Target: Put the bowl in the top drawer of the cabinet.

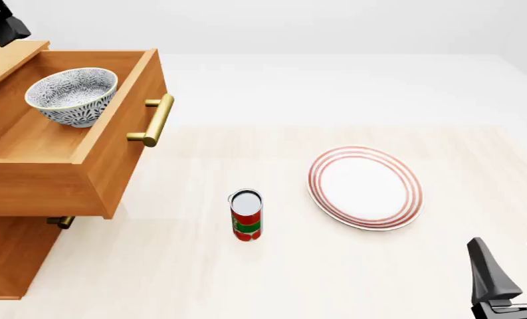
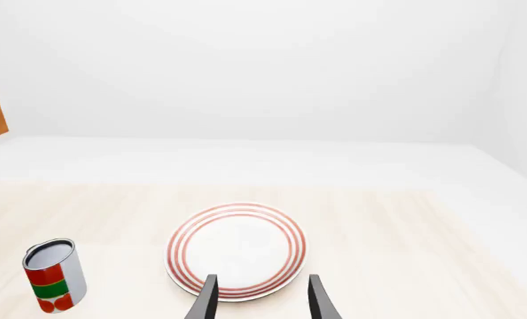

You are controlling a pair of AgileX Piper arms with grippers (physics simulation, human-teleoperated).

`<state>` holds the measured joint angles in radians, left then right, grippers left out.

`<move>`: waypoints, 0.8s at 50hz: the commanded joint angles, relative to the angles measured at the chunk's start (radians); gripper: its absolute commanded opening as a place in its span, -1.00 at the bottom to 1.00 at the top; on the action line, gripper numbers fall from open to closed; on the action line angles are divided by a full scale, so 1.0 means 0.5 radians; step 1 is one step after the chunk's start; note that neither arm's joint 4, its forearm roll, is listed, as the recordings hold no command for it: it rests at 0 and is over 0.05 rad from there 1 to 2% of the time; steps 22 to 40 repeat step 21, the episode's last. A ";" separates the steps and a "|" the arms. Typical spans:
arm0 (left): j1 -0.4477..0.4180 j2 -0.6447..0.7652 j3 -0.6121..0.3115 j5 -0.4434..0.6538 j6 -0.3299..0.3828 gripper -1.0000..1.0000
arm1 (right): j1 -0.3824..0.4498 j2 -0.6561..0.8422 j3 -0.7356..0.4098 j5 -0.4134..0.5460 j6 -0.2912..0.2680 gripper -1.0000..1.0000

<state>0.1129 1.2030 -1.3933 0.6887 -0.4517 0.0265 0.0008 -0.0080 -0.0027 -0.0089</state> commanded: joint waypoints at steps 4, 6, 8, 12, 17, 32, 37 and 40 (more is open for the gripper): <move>-0.146 -0.330 0.119 -0.016 -0.087 1.00 | 0.000 0.000 0.000 0.000 0.000 1.00; -0.202 -0.368 0.155 -0.032 -0.118 1.00 | 0.000 0.000 0.000 0.000 0.000 1.00; -0.225 -0.421 0.170 -0.036 -0.111 1.00 | 0.000 0.000 0.000 0.000 0.000 1.00; -0.302 -0.508 0.244 -0.062 -0.123 1.00 | 0.000 0.000 0.000 0.000 0.000 1.00; -0.380 -0.604 0.359 -0.107 -0.156 1.00 | 0.000 0.000 0.000 0.000 -0.001 1.00; -0.439 -0.672 0.421 -0.156 -0.157 1.00 | 0.000 0.000 0.000 0.000 0.000 1.00; -0.439 -0.672 0.421 -0.156 -0.157 1.00 | 0.000 0.000 0.000 0.000 0.000 1.00; -0.439 -0.672 0.421 -0.156 -0.157 1.00 | 0.000 0.000 0.000 0.000 0.000 1.00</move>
